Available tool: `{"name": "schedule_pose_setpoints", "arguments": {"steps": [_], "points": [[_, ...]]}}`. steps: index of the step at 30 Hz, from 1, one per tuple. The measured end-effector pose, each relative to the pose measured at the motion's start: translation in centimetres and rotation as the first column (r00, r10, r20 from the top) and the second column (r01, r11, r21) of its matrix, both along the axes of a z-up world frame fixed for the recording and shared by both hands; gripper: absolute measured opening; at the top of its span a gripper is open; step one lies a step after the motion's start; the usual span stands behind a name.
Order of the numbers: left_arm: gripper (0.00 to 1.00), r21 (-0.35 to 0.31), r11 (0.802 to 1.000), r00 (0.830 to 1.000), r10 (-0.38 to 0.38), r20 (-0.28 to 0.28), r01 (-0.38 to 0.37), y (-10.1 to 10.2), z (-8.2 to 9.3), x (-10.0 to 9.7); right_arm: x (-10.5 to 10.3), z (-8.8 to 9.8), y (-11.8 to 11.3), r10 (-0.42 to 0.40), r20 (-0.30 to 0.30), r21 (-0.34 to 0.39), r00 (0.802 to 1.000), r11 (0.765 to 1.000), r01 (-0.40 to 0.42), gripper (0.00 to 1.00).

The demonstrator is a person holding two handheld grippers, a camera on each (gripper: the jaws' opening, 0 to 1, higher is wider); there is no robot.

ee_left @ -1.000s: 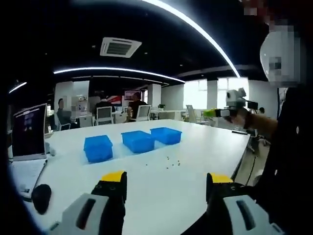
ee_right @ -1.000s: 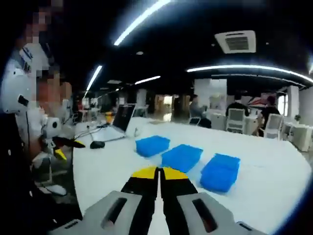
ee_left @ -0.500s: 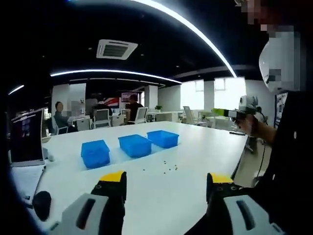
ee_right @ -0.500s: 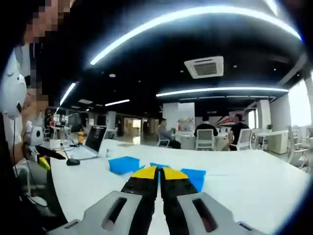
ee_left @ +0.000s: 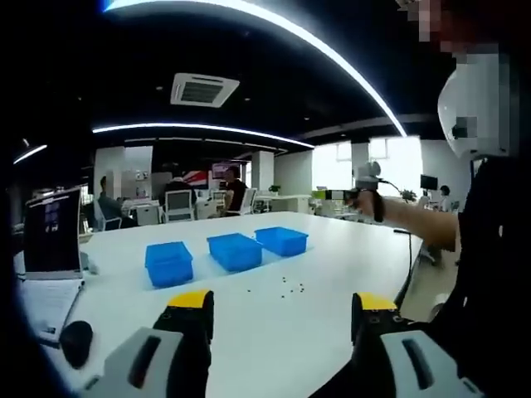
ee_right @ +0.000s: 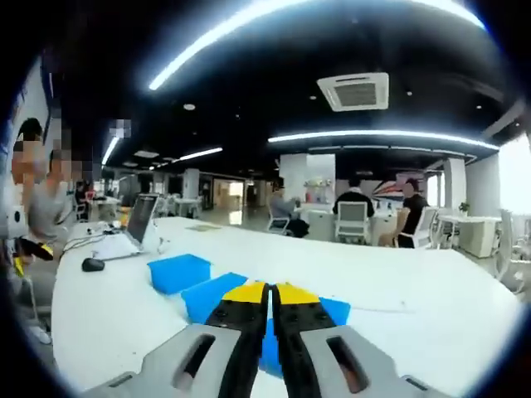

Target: Pick up the resistors one by one and place each resistor into its matching bin, sorting the parts by color and model until every resistor is separated into the correct bin for its type

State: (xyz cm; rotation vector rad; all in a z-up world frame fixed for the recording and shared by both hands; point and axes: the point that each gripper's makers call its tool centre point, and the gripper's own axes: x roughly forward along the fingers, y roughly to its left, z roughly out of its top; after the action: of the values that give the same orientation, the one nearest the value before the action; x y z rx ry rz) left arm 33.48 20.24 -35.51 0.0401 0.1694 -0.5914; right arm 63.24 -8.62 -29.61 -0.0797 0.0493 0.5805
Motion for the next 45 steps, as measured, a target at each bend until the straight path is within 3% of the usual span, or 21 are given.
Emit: {"name": "schedule_pose_setpoints", "arguments": {"steps": [7, 10, 13, 16, 22, 32, 34, 38, 45], "points": [[0.69, -0.001, 1.0, 1.0, 0.008, -0.006, -0.008, 0.4, -0.2, -0.5, 5.7, -2.0, 1.4, -0.034, -0.046, -0.067, 0.998, 0.997, 0.031, 0.05], [0.7, -0.007, 1.0, 1.0, 0.009, -0.01, -0.009, 0.5, -0.2, -0.7, 6.7, -2.7, 2.0, -0.036, -0.07, -0.068, 0.997, 0.997, 0.031, 0.05], [0.7, -0.003, 1.0, 1.0, 0.015, -0.009, -0.015, 0.8, -0.1, -0.7, 7.0, -2.9, 2.5, -0.034, -0.06, -0.089, 0.998, 0.996, 0.028, 0.06], [0.7, -0.006, 1.0, 1.0, 0.022, -0.009, -0.022, 1.1, -0.1, -0.6, 6.9, -2.6, 2.9, -0.025, -0.028, -0.112, 0.999, 0.993, 0.021, 0.25], [0.7, -0.003, 1.0, 1.0, 0.018, -0.013, -0.018, 1.0, -0.3, -0.5, 5.6, -1.9, 2.2, -0.02, -0.007, -0.119, 1.0, 0.993, 0.019, 0.34], [0.7, -0.002, 1.0, 1.0, 0.013, -0.012, -0.013, 1.0, -0.6, 0.4, -1.6, -0.6, 0.3, 0.026, 0.026, -0.053, 0.999, 0.998, -0.024, 0.37], [0.7, -0.002, 1.0, 1.0, 0.007, -0.012, -0.007, 0.8, -0.7, 0.6, -5.0, -0.1, -0.6, 0.049, 0.055, -0.014, 0.997, 0.999, -0.048, 0.37], [0.7, 0.001, 1.0, 1.0, -0.003, -0.015, 0.003, 0.6, -0.7, 0.9, -9.3, 0.3, -1.8, 0.061, 0.091, 0.018, 0.994, 0.998, -0.063, 0.38], [0.7, 0.0, 1.0, 1.0, -0.017, -0.013, 0.017, 0.0, -0.6, 1.4, -16.4, 0.0, -5.3, -0.014, 0.11, 0.094, 0.994, 0.996, 0.004, 0.38]]}}
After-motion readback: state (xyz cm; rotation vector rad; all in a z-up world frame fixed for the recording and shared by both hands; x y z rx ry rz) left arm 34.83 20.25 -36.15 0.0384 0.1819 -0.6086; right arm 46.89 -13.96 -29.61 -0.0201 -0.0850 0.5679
